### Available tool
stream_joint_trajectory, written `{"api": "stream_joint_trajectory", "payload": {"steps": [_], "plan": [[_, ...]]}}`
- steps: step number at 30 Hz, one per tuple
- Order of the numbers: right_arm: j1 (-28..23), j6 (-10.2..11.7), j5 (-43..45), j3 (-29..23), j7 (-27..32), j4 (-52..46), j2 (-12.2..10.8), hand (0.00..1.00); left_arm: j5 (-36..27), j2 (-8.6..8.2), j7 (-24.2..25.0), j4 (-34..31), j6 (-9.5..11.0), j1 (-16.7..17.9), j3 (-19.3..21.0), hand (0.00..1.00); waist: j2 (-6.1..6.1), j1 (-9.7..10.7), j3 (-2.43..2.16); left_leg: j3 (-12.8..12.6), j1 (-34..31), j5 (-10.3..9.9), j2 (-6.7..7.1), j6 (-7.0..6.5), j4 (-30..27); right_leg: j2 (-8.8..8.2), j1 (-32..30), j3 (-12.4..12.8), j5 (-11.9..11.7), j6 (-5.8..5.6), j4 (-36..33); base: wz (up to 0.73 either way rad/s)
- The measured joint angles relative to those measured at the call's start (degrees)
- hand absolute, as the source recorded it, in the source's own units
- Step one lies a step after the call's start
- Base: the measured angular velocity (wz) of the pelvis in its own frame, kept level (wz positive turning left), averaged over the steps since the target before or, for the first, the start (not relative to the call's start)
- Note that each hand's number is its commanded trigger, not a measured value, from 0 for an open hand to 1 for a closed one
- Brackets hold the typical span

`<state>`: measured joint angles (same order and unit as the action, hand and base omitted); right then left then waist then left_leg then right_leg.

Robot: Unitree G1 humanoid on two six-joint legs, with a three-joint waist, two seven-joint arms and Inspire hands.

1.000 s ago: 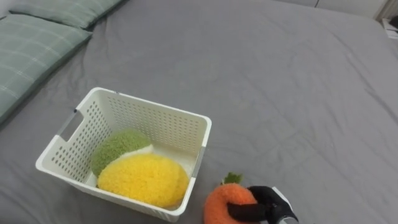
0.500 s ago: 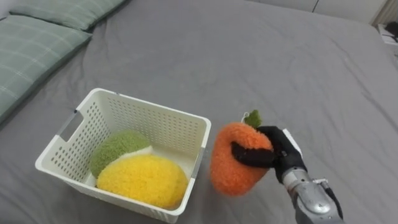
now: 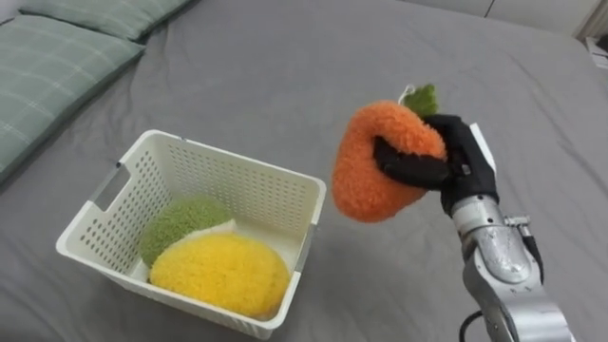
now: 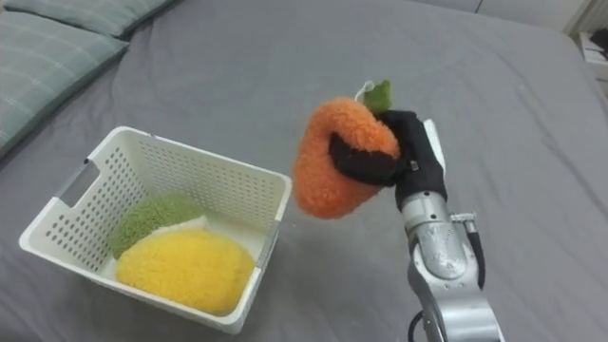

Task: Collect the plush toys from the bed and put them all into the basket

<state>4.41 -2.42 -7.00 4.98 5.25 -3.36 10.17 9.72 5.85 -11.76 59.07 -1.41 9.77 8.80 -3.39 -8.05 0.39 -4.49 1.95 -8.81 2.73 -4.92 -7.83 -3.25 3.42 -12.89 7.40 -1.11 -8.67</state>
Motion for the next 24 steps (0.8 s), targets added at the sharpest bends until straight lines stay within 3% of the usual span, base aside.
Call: {"api": "stream_joint_trajectory", "payload": {"steps": [3,9,14,18,19,21,23,24], "plan": [[2.7,0.0,0.5,0.0,-0.1,-1.1,0.0,1.0,0.0,0.25,0.0,0.2,0.0,0.0,0.0,0.0,-0.21,-0.1,-0.11,0.1,0.5,0.0,-0.02,0.0,0.1,0.0,0.6,-0.1,0.0,0.0,0.1,0.03],[3.3,0.0,-0.8,1.2,-0.5,-6.4,0.0,1.0,1.9,0.33,0.1,0.6,-0.2,-0.1,-0.1,0.0,-1.39,-2.0,-0.34,0.2,0.6,0.0,-0.02,0.0,0.1,0.02,0.6,0.0,0.0,-0.01,0.0,0.01],[4.4,0.0,-2.2,3.1,-0.9,-6.6,-0.3,1.0,1.8,0.34,0.0,0.6,-1.1,-0.2,-0.1,0.0,-1.88,-2.9,-0.08,0.6,0.5,0.0,0.05,-0.01,0.0,0.01,0.7,0.0,0.0,-0.01,0.0,0.02],[6.6,-0.2,-0.7,5.2,-1.1,-6.6,-0.8,1.0,3.7,0.23,0.1,0.6,-2.3,-0.8,-0.6,0.0,-2.18,-3.3,-0.2,1.5,-0.6,0.0,0.16,0.0,-0.6,-0.07,0.2,-0.7,0.0,-0.01,0.0,0.11],[7.5,-0.2,-0.5,5.9,-1.3,-6.6,-1.0,0.98,4.0,0.26,0.1,0.6,-2.5,-1.0,-0.6,0.0,-1.86,-3.5,0.01,1.8,-0.8,0.0,0.14,0.02,-0.9,-0.07,0.3,-1.0,0.0,-0.01,0.0,0.13],[8.6,-0.2,-0.3,7.1,-1.4,-6.6,-1.1,0.84,4.6,0.25,0.1,0.6,-2.8,-1.3,-0.6,0.0,-1.86,-3.9,0.01,2.0,-0.8,0.0,0.11,0.04,-0.9,-0.06,0.3,-1.5,0.0,-0.01,0.1,0.1],[9.3,-0.2,-0.2,7.9,-1.7,-6.6,-2.1,0.59,4.5,0.23,0.2,0.6,-3.3,-1.7,-0.7,0.0,-1.95,-5.0,-0.05,2.1,-0.7,0.0,0.08,0.05,-0.9,-0.05,0.4,-1.6,0.0,-0.01,0.1,0.05],[9.3,-0.2,-0.1,8.1,-1.7,-6.6,-2.2,0.29,4.5,0.23,0.2,0.6,-3.3,-1.8,-0.7,0.0,-1.87,-5.2,0.01,2.1,-0.7,0.0,0.08,0.05,-0.9,-0.06,0.4,-1.7,0.0,-0.01,0.1,0.06]]}}
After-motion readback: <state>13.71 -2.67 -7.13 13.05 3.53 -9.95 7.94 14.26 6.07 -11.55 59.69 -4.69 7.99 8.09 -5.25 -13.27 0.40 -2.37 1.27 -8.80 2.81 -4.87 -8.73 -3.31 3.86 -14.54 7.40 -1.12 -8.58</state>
